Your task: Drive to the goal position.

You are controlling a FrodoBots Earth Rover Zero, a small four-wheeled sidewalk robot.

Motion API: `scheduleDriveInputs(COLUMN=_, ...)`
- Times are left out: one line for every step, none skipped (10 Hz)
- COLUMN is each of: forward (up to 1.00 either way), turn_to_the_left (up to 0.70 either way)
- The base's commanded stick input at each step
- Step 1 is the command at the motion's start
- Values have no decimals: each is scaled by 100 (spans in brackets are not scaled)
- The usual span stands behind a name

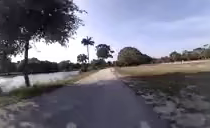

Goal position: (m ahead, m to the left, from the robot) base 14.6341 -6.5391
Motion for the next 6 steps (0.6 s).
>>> scheduleDriveInputs(forward=100, turn_to_the_left=3)
scheduleDriveInputs(forward=100, turn_to_the_left=3)
scheduleDriveInputs(forward=100, turn_to_the_left=3)
scheduleDriveInputs(forward=100, turn_to_the_left=3)
scheduleDriveInputs(forward=100, turn_to_the_left=3)
scheduleDriveInputs(forward=100, turn_to_the_left=3)
